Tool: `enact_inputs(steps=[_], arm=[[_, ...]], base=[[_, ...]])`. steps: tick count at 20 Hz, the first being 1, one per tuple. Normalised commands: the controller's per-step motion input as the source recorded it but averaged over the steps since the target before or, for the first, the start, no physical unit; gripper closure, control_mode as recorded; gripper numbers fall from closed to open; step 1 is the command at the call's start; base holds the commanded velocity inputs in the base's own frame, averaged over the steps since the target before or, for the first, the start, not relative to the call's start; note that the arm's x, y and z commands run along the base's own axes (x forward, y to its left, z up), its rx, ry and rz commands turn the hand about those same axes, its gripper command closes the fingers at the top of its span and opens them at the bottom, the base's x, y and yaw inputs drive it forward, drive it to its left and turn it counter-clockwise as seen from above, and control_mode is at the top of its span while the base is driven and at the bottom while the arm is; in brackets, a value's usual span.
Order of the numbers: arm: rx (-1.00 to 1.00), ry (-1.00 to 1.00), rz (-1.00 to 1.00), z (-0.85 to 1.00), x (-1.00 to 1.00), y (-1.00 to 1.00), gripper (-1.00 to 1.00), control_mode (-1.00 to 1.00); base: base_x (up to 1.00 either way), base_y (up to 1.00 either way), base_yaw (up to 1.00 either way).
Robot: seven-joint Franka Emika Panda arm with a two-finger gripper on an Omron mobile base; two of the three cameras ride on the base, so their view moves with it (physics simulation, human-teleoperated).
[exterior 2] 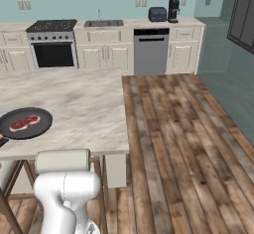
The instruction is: Pick up the pan with the steak in it and place it on the dining table. Then place the steak on the plate.
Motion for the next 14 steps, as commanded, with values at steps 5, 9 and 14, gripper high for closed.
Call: enact_inputs(steps=[5, 9, 14], arm=[[0.0, 0.03, -0.02, -0.09, 0.45, 0.0, 1.0, -1.0], [0.0, 0.03, -0.06, -0.16, 0.67, 0.08, 1.0, -1.0], [0.0, 0.03, -0.06, -0.19, 0.74, 0.06, 1.0, -1.0]], base=[[0.0, 0.0, 0.0], [0.0, 0.0, 0.0], [0.0, 0.0, 0.0]])
